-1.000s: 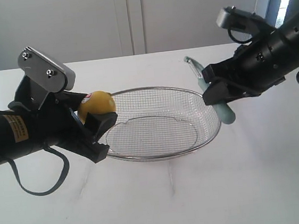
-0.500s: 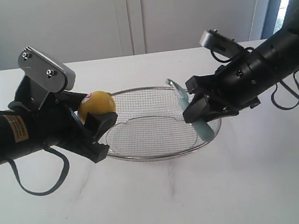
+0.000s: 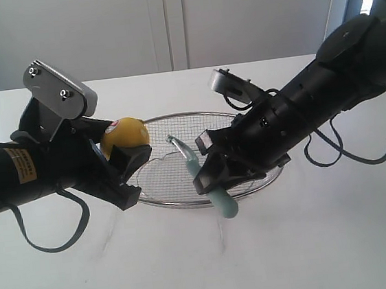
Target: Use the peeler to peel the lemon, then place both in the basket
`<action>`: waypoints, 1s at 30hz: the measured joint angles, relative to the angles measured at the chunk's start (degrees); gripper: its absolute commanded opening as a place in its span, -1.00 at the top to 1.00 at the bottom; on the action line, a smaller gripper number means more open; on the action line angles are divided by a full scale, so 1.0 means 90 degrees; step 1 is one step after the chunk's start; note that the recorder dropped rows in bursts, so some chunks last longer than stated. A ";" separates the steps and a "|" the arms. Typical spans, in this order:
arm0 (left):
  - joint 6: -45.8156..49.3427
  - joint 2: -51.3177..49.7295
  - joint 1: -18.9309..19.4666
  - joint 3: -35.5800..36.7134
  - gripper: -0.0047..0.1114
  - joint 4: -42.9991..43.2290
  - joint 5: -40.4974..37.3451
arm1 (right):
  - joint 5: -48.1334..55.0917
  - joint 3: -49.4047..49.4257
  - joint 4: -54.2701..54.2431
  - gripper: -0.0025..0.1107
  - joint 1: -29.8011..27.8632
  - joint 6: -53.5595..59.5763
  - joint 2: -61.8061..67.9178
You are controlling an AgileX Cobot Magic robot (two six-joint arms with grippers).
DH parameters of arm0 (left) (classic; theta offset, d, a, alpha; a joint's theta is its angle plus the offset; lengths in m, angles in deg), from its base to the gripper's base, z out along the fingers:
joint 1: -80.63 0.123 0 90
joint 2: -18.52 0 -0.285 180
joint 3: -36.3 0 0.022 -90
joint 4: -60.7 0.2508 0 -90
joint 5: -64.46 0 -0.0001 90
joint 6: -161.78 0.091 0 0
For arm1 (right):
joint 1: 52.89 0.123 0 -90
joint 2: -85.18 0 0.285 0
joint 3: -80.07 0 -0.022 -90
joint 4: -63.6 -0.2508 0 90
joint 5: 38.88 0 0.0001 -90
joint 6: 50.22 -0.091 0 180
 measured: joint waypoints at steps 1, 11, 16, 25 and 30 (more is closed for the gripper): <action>0.0000 0.0000 0.0000 0.0000 0.92 0.0000 0.0000 | 0.0033 0.0000 -0.0053 0.96 0.0029 0.0030 0.0000; 0.0000 0.0000 0.0000 0.0000 0.92 0.0000 0.0000 | 0.0508 0.0000 -0.0741 0.96 0.0079 0.0456 0.0000; 0.0000 0.0000 0.0000 0.0000 0.92 0.0000 0.0000 | 0.0580 0.0000 -0.0788 0.96 0.0079 0.0494 0.0000; 0.0000 0.0000 0.0000 0.0000 0.92 0.0000 0.0000 | 0.0591 0.0000 -0.0913 0.96 0.0079 0.0598 0.0000; 0.0000 0.0000 0.0000 0.0000 0.92 0.0000 0.0000 | 0.0603 0.0000 -0.0913 0.96 0.0115 0.0611 0.0000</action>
